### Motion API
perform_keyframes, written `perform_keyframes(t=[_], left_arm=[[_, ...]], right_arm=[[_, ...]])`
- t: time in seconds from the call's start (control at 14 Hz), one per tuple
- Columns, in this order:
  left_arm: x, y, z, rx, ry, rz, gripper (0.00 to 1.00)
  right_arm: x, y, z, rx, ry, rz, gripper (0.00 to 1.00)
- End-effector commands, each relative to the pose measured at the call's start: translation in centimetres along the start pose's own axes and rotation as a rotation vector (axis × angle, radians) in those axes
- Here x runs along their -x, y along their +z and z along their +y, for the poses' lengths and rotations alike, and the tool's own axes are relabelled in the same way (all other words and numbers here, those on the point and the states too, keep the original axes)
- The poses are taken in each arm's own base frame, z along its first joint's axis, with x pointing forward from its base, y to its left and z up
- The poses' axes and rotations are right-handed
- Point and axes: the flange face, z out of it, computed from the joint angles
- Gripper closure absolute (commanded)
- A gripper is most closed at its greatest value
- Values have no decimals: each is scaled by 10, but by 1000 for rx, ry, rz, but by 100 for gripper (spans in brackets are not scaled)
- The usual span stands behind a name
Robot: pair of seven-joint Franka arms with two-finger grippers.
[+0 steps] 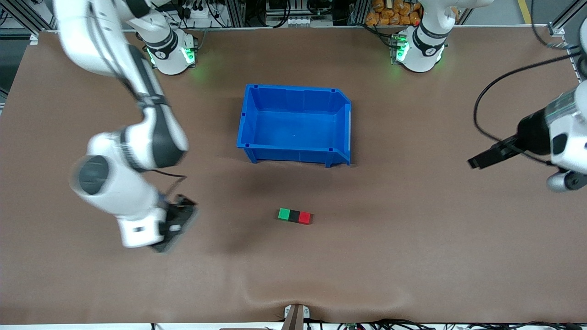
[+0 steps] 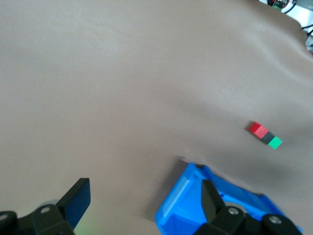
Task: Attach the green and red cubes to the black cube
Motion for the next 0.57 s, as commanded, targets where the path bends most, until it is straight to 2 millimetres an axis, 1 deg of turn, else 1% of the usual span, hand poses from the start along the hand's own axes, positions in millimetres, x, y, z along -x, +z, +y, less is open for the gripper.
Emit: perform_keyframes(t=[0.0,0.14,0.21,0.36,0.43,0.5], left_arm=[[28,-9,-15,-37,86,1,0],[52,-16,-30,-42,123,-2,0],[62,-22,-44,-39,121,8,0],[86,-28,-61,-35,165,22,0],[94,-28,-69,-48,178,33,0],[101,-27,-73,-77,184,51,0]], right_arm=[[48,-58,22,-27,127,-5,0],[81,-96,39,-33,233,-21,0],[97,-113,44,-41,298,-35,0],[121,-152,42,-48,431,-67,0],[131,-171,36,-61,514,-92,0],[146,-187,33,-53,619,-116,0]])
